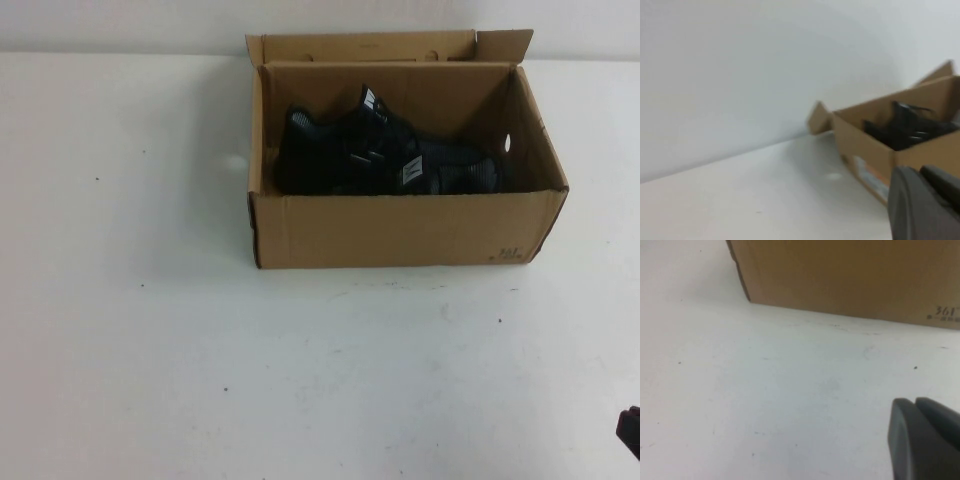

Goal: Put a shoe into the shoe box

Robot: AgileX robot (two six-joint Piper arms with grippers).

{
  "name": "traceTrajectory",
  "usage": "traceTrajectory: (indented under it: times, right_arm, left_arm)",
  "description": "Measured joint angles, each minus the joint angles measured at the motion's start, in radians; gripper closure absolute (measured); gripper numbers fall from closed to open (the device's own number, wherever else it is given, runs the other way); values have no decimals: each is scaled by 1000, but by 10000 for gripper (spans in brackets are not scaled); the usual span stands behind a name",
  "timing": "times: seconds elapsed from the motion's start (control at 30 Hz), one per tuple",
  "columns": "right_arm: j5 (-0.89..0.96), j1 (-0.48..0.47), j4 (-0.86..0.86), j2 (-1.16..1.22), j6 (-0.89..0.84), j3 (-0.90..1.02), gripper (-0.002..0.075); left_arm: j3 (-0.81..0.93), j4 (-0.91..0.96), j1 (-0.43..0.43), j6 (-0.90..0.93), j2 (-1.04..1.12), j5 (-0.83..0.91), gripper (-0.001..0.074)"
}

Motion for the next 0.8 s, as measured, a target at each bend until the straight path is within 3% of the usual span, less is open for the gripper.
traceTrajectory:
  times: [0.13, 0.33, 0.6, 0.8]
  right_arm:
    - [41, 0, 0, 0, 0, 0, 741]
    - [99, 0, 0, -1, 0, 0, 742]
    - [162, 0, -4, -1, 0, 0, 743]
    - [184, 0, -6, -1, 0, 0, 743]
  left_arm:
    - [62, 194, 0, -199, 0, -154, 736]
    - [190, 630, -16, -743, 0, -215, 736]
    - [337, 682, -108, -831, 0, -168, 736]
    - [346, 680, -115, -831, 0, -96, 736]
